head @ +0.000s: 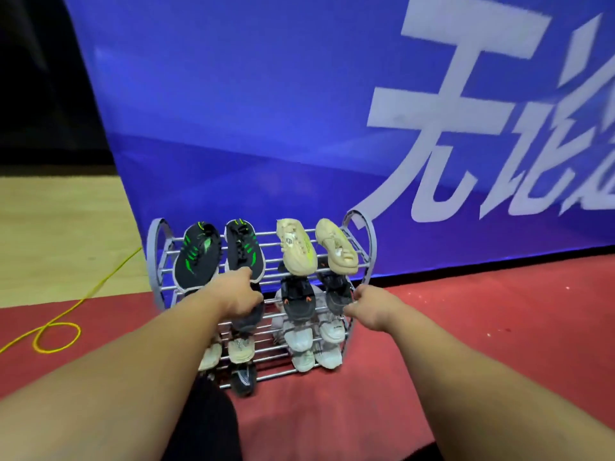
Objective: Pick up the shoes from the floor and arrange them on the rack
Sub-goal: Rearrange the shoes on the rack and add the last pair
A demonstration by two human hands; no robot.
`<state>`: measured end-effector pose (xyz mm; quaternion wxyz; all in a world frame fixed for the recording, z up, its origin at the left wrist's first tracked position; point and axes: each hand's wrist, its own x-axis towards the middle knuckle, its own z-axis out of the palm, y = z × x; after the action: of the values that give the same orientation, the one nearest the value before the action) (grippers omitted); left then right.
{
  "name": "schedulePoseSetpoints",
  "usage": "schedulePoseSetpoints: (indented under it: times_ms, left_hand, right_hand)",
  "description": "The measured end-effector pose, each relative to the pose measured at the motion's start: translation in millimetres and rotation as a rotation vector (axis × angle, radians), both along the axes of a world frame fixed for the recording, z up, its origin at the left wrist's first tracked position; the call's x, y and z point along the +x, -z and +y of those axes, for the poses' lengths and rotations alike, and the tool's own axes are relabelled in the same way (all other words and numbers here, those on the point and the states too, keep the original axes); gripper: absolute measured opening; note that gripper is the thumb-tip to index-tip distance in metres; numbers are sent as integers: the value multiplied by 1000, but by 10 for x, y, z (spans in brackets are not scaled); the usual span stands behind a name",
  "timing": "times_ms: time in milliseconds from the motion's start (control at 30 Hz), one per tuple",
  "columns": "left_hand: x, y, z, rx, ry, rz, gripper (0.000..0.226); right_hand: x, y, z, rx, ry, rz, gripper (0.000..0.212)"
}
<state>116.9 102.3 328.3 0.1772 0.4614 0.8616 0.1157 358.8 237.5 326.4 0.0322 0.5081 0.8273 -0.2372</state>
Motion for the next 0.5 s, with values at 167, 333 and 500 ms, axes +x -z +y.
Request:
schedulePoseSetpoints:
  times_ms: [167, 333, 500]
  left_hand:
    - [-112, -703, -419, 92, -20, 33, 46]
    - [-179, -1169, -729, 154, -52, 100, 43]
    - [-144, -1563, -881, 221, -64, 122, 60]
  right_hand:
    - [-98, -691, -376, 121, -40, -5, 48]
    - [-212, -1197, -623, 229, -85, 29, 51]
    - [-351, -1575, -795, 338, -145, 30, 54]
